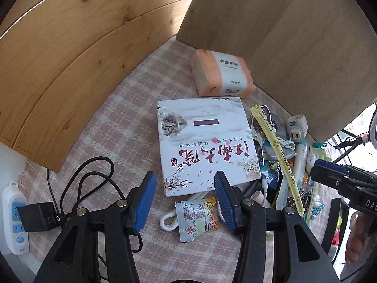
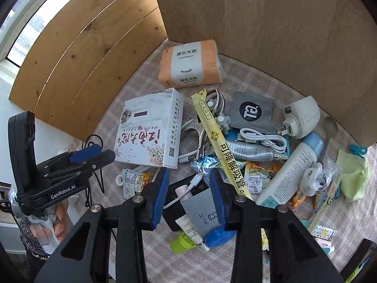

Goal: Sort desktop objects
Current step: 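Grasp the yellow straw with the right gripper while the left grasps a thin blue item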

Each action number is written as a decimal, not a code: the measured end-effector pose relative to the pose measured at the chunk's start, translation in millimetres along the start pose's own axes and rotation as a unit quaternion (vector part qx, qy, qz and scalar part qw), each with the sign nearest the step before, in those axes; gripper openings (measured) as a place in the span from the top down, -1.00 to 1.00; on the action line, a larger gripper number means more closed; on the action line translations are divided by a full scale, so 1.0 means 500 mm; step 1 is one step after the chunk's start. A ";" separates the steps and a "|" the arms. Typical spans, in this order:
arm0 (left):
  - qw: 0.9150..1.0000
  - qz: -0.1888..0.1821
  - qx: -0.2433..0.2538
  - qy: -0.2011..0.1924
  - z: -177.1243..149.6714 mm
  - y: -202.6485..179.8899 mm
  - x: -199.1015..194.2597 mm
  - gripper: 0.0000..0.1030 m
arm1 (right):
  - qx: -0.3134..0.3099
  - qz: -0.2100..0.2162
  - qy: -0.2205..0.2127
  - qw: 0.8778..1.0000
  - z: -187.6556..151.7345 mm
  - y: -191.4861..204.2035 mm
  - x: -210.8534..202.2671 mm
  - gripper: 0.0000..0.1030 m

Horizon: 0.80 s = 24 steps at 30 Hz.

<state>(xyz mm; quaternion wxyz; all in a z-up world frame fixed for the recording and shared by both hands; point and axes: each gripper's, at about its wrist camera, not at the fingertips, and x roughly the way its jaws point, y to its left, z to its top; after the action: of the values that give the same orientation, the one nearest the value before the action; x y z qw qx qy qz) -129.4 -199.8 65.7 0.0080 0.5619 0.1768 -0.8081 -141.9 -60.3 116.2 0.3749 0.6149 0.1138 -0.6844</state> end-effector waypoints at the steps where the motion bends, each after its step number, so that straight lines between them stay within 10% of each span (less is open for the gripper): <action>1: 1.000 -0.002 0.006 0.005 -0.005 -0.005 0.003 0.09 | 0.010 0.011 0.008 1.000 -0.001 -0.008 0.011 0.45; 7: 0.998 -0.029 0.042 0.027 -0.041 -0.060 0.020 0.31 | 0.055 0.046 0.046 0.996 -0.047 -0.047 0.051 0.58; 20: 0.988 -0.067 0.113 0.079 -0.121 -0.235 0.089 0.37 | 0.074 -0.024 0.028 0.997 -0.081 -0.136 0.055 0.58; 24: 0.987 -0.062 0.125 0.075 -0.121 -0.267 0.093 0.37 | 0.077 0.036 0.021 0.996 -0.090 -0.151 0.021 0.58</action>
<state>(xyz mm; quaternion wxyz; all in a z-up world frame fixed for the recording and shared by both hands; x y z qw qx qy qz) -119.9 -48.2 41.5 -0.1259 0.6054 0.1087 -0.7783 -157.0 15.8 73.5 0.3483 0.6599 0.0465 -0.6641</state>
